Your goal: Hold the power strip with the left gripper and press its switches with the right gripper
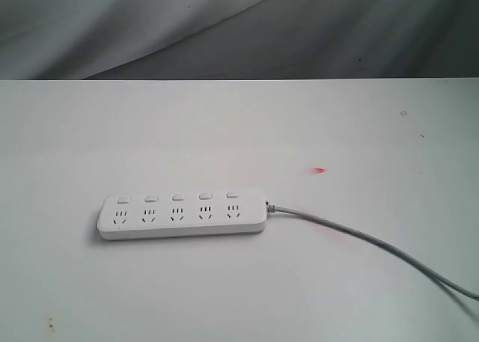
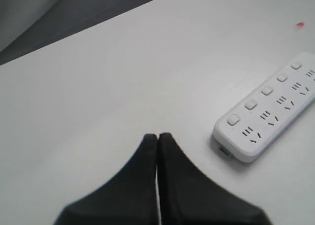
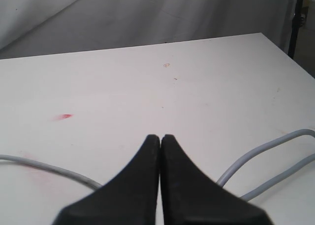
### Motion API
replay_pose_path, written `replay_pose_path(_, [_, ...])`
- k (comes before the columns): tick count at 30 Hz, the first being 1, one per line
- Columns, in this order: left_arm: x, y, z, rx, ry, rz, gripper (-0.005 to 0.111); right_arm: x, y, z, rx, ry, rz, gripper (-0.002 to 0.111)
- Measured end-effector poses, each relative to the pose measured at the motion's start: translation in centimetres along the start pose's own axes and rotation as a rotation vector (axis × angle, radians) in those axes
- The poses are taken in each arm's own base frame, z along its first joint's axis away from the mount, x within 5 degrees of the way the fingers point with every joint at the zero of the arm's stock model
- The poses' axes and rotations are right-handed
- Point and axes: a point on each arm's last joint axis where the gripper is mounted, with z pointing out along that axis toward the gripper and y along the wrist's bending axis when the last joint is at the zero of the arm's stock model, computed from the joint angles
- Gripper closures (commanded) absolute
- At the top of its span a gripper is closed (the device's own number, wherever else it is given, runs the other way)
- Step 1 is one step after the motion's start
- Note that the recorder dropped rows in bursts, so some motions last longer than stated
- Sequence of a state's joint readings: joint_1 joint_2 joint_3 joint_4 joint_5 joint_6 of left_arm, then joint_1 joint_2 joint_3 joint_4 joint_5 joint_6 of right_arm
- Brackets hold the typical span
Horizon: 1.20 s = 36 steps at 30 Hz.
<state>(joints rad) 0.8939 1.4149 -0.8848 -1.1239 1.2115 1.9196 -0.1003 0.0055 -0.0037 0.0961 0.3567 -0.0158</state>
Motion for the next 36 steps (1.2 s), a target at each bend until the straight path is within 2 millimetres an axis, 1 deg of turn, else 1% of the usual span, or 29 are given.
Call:
replay_pose_path(3, [-0.1,-0.2,0.3,0.015,0.005,0.087,0.106,0.0,0.0,0.0,0.0,0.0,0.0,0.108])
replay_pose_path(7, [-0.3,-1.0,1.3,0.083,0.048,0.211,0.107,0.0,0.0,0.0,0.0,0.0,0.0,0.108])
replay_pose_path(9, [-0.2,-1.4,2.0,0.131,0.079,0.246,0.107,0.0,0.0,0.0,0.0,0.0,0.0,0.108])
replay_pose_path(13, [0.5,-1.4,4.0,0.241,0.138,0.278,0.107,0.0,0.0,0.0,0.0,0.0,0.0,0.108])
replay_pose_path(16, [0.8,-0.9,6.0,0.332,0.183,0.311,0.107,0.0,0.0,0.0,0.0,0.0,0.0,0.108])
replay_pose_path(19, [1.3,0.0,8.2,0.413,0.226,0.342,0.107,0.0,0.0,0.0,0.0,0.0,0.0,0.108])
replay_pose_path(23, [1.4,1.4,10.8,0.472,0.248,0.372,0.107,0.0,0.0,0.0,0.0,0.0,0.0,0.108])
replay_pose_path(25, [1.2,2.0,11.7,0.484,0.249,0.386,0.106,0.0,0.0,0.0,0.0,0.0,0.0,0.108])
replay_pose_path(27, [1.2,2.4,12.8,0.508,0.262,0.407,0.102,0.0,0.0,0.0,0.0,0.0,0.0,0.108])
replay_pose_path(29, [1.3,2.4,13.8,0.542,0.284,0.434,0.094,0.0,0.0,0.0,0.0,0.0,0.0,0.108])
replay_pose_path(34, [1.7,1.1,16.1,0.633,0.325,0.482,0.073,0.0,0.0,0.0,0.0,0.0,0.0,0.108])
replay_pose_path(36, [1.4,0.4,16.7,0.657,0.329,0.502,0.061,0.0,0.0,0.0,0.0,0.0,0.0,0.108])
